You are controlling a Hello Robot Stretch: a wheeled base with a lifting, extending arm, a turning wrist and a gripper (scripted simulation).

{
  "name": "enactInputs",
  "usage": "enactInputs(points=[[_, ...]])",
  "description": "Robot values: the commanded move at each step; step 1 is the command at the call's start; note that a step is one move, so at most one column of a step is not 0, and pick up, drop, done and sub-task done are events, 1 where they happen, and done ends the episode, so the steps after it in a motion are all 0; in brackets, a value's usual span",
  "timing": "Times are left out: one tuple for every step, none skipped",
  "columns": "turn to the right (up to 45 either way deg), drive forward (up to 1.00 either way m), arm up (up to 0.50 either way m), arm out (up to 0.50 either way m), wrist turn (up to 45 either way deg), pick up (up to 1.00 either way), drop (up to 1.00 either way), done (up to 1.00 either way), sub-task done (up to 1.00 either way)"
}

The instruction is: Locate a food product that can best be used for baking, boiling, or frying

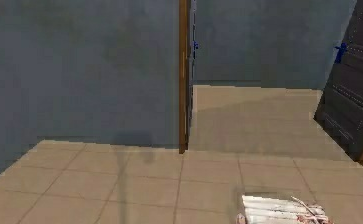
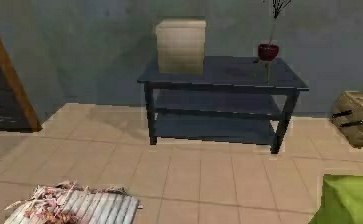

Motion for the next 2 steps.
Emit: enactInputs(points=[[0.0, 1.00, 0.00, 0.00, 0.0, 0.00, 0.00, 0.00, 0.00], [21.0, 0.00, 0.00, 0.00, 0.0, 0.00, 0.00, 0.00, 0.00]])
